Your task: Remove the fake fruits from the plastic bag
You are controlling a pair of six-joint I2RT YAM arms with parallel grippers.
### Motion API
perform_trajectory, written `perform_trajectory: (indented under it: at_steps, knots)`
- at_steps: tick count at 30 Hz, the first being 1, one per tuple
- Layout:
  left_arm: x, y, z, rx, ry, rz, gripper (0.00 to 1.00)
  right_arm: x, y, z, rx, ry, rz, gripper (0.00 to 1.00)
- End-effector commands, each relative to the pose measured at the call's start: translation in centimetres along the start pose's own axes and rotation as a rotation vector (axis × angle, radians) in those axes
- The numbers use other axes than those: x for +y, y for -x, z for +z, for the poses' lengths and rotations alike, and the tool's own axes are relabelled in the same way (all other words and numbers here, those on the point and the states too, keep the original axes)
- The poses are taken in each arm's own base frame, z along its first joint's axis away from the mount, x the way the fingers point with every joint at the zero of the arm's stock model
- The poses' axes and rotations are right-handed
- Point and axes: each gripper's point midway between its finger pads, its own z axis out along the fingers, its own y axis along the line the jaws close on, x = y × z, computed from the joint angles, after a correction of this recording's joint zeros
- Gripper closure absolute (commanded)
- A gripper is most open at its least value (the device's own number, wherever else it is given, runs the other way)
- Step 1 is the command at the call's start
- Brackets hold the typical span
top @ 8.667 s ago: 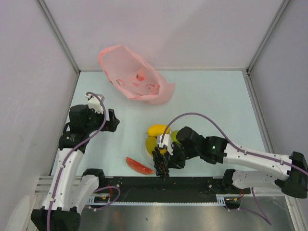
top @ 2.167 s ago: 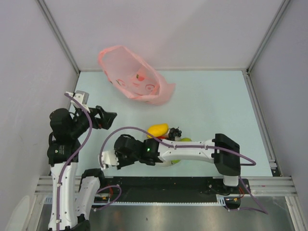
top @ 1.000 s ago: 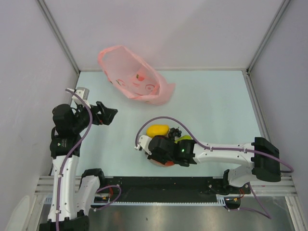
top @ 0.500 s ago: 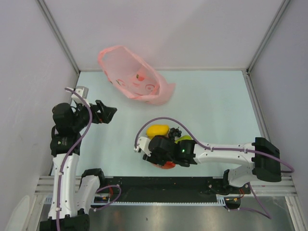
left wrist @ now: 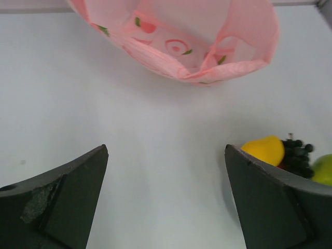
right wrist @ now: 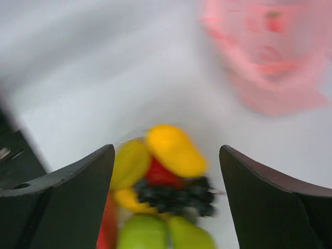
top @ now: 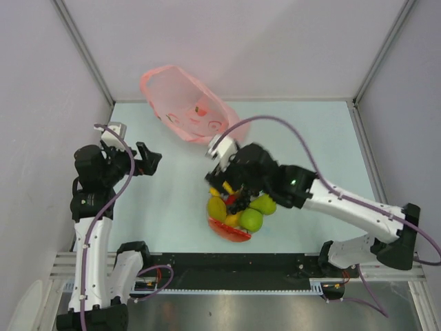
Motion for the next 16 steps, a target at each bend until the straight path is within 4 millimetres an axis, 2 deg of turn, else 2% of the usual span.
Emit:
perform_trajectory:
  at_steps: [1, 4, 5, 7, 8, 10, 11, 12, 16]
  knots:
    - [3.8, 1.6, -1.3, -0.004, 0.199, 0.192, 0.00, -13.6, -1.2, -4.0, 0.022, -0.342, 0.190, 0.13]
    - [4.6, 1.1, -1.5, 0.036, 0.231, 0.236, 0.00, -18.9, -5.1, -6.6, 0.106, -0.473, 0.361, 0.12]
    - [4.7, 0.8, -1.5, 0.047, 0.229, 0.239, 0.00, -21.6, -7.4, -8.6, 0.151, -0.549, 0.433, 0.08]
    - [4.6, 0.3, -1.3, 0.062, 0.216, 0.223, 0.00, -23.1, -9.4, -10.6, 0.170, -0.623, 0.519, 0.03]
    - [4.3, 0.0, -1.0, 0.066, 0.188, 0.214, 0.00, -23.7, -10.0, -12.4, 0.164, -0.684, 0.543, 0.00]
    - [4.6, -0.8, -0.4, 0.099, 0.172, 0.220, 0.00, -23.7, -11.9, -14.1, 0.206, -0.757, 0.553, 0.00]
    - [5.0, -1.0, -0.2, 0.111, 0.183, 0.226, 0.00, -23.4, -11.7, -15.3, 0.184, -0.777, 0.546, 0.00]
    - [5.4, -1.1, 0.1, 0.118, 0.193, 0.229, 0.00, -23.0, -12.4, -15.5, 0.194, -0.782, 0.542, 0.00]
    - [6.6, -1.3, 1.1, 0.142, 0.218, 0.239, 0.00, -22.7, -12.1, -16.6, 0.147, -0.793, 0.530, 0.00]
